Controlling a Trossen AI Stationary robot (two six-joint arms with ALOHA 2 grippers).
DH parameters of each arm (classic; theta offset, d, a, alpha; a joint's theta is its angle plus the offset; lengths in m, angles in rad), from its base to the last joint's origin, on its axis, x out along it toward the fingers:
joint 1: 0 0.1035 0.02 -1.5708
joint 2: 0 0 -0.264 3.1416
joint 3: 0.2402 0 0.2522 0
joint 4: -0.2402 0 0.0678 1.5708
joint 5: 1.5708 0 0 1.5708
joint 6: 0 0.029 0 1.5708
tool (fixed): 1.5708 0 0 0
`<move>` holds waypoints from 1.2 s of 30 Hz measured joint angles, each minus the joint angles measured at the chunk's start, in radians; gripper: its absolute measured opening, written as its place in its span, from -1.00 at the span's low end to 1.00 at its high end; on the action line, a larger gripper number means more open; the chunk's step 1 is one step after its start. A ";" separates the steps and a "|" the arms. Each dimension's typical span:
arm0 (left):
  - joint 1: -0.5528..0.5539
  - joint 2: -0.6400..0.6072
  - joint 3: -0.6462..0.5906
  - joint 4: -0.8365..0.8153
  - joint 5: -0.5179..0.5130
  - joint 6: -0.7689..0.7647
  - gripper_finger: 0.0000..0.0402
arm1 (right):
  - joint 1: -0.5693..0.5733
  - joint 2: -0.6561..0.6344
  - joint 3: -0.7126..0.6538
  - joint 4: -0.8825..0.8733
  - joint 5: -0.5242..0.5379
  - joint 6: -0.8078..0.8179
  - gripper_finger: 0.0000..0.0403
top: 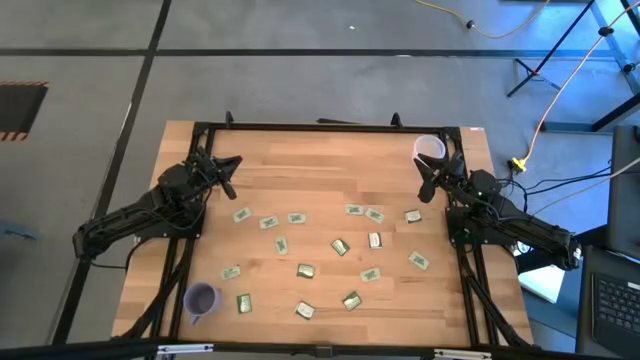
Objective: Pick and place Stevia / Truvia into bins
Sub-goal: Put the light green stevia packet into the transparent container
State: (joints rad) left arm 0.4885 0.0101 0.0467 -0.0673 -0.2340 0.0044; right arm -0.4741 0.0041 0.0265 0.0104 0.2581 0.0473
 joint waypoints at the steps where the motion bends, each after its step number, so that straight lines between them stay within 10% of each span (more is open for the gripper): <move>1: 0.000 0.000 0.000 0.000 0.000 0.000 -0.88 | 0.000 0.000 0.000 0.000 0.000 0.002 -0.49; 25: 0.000 0.000 0.000 0.000 -0.008 -0.001 -0.86 | 0.000 0.000 0.000 0.000 0.001 0.004 -0.49; 36: 0.000 0.000 0.000 0.001 -0.008 -0.001 -0.85 | 0.000 0.063 0.127 -0.088 -0.261 -0.050 -0.49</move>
State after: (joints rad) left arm 0.4885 0.0101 0.0464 -0.0665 -0.2417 0.0036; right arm -0.4736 0.0672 0.1532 -0.0780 -0.0028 -0.0027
